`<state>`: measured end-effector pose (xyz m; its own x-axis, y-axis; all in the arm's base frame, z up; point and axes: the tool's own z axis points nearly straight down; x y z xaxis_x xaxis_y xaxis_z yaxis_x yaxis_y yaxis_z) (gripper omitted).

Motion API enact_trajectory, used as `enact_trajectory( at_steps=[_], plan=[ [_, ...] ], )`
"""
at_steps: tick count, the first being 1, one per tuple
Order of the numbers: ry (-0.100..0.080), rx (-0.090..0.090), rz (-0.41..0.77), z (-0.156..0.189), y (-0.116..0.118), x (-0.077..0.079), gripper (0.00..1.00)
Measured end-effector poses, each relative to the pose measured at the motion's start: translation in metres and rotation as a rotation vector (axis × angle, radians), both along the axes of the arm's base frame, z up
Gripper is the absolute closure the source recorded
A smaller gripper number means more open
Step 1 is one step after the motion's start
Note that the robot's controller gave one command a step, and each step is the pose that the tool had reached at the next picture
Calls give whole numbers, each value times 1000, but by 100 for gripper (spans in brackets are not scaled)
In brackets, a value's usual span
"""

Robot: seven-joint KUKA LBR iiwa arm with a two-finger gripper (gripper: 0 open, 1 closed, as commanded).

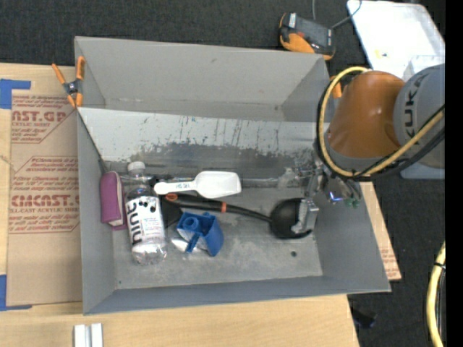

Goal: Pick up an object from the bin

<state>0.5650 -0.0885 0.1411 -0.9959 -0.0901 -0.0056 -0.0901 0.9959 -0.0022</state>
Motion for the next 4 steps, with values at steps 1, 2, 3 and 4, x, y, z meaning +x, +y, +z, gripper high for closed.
enact_trajectory(
  at_steps=[1,2,3,4],
  plan=[
    [7,2,192,-73,-3,2,0],
    [0,2,138,-71,-1,5,100],
    [0,2,138,-71,-1,5,100],
    [0,3,121,-68,1,1,100]
  ],
)
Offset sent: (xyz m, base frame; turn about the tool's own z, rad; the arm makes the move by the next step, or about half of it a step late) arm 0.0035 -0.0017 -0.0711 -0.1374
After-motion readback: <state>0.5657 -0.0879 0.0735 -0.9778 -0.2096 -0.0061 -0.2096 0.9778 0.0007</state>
